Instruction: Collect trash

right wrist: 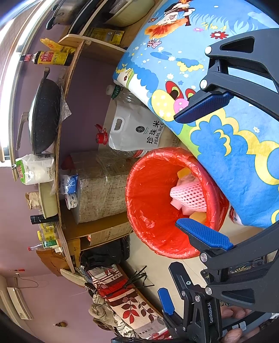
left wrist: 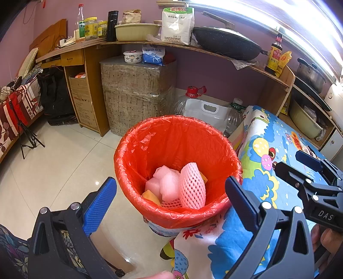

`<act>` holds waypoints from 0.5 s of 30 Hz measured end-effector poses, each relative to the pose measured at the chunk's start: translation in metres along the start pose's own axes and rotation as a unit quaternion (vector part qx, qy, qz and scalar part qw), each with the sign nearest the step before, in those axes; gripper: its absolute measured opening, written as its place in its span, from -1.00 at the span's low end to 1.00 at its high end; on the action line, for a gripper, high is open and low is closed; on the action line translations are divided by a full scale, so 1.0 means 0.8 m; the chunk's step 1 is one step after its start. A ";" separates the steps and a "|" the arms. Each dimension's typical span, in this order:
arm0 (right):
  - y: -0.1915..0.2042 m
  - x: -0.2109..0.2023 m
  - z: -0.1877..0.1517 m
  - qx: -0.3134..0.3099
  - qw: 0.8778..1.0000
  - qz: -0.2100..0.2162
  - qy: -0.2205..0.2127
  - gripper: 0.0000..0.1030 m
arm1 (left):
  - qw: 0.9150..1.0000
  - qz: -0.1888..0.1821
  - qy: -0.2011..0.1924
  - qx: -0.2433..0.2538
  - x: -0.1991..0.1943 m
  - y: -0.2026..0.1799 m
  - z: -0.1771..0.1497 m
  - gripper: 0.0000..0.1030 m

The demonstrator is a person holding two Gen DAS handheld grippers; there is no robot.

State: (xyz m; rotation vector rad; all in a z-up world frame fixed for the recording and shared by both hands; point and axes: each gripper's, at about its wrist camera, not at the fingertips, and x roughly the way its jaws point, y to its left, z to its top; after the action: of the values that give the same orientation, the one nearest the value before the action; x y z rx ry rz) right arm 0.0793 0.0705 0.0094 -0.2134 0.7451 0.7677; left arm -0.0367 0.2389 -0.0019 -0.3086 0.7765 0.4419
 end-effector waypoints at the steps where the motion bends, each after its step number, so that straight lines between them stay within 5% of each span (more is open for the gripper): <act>1: 0.000 0.000 0.000 0.000 1.000 0.000 0.000 0.64 | 1.000 -0.002 0.001 -0.001 0.000 0.001 0.000 0.90; 15: 0.003 0.004 -0.003 -0.001 1.000 -0.001 0.005 0.64 | 1.000 0.010 0.002 0.004 0.006 -0.003 0.000 0.90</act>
State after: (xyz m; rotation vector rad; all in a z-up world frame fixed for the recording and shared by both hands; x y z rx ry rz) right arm 0.0778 0.0723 0.0056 -0.2200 0.7531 0.7666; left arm -0.0323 0.2379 -0.0053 -0.2942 0.7851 0.4579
